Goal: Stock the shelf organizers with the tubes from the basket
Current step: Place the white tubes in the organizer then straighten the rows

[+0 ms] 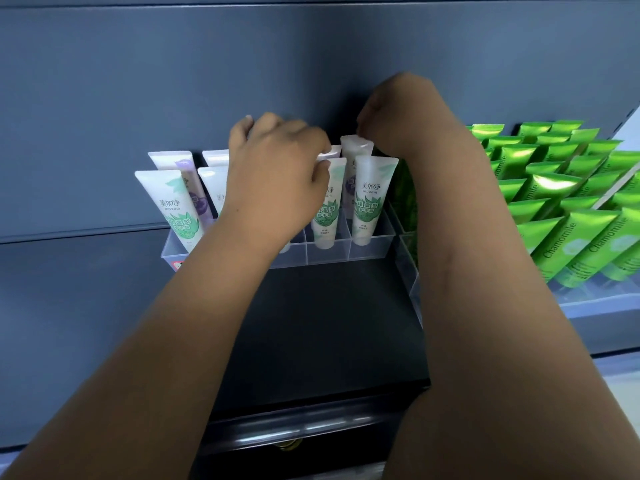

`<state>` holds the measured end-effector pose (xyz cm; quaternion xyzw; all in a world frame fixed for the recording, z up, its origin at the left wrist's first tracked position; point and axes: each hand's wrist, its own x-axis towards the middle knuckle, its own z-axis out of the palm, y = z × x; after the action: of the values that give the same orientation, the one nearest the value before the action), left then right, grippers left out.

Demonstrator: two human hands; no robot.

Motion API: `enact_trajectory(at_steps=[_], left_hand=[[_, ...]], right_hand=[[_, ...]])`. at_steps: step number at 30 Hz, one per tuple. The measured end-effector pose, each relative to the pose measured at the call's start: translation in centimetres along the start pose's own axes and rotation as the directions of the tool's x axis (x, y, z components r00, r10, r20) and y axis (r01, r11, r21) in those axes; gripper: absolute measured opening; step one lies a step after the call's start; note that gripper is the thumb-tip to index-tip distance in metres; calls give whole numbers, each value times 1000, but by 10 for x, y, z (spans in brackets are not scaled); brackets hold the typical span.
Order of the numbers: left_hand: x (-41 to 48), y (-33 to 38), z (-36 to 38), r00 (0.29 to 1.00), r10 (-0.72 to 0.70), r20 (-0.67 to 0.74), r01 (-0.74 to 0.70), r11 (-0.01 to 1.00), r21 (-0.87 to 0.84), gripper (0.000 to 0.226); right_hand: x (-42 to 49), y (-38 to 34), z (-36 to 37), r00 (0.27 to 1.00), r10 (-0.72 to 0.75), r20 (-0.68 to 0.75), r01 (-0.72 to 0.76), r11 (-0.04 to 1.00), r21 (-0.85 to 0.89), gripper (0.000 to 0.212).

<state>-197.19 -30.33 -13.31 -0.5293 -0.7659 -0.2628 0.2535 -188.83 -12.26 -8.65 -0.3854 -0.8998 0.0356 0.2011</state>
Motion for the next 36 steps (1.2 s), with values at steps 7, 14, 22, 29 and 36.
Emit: enact_trajectory(at_steps=[7, 14, 22, 29, 36], left_hand=[[-1, 22, 5, 988, 119, 94, -122, 992, 23, 31], [-3, 22, 7, 978, 158, 140, -161, 987, 13, 37], [-3, 22, 8, 969, 178, 170, -154, 977, -145, 69], [0, 19, 5, 973, 145, 179, -112, 977, -182, 54], [-1, 17, 8, 976, 146, 161, -115, 976, -184, 42]], right_hand=[[5, 2, 11, 996, 0, 87, -3, 999, 32, 31], [4, 4, 16, 998, 49, 38, -51, 997, 49, 32], [6, 4, 15, 1000, 0, 26, 0, 1000, -6, 30], [8, 6, 11, 998, -45, 35, 47, 998, -49, 32], [9, 6, 12, 1000, -21, 23, 22, 999, -24, 31]])
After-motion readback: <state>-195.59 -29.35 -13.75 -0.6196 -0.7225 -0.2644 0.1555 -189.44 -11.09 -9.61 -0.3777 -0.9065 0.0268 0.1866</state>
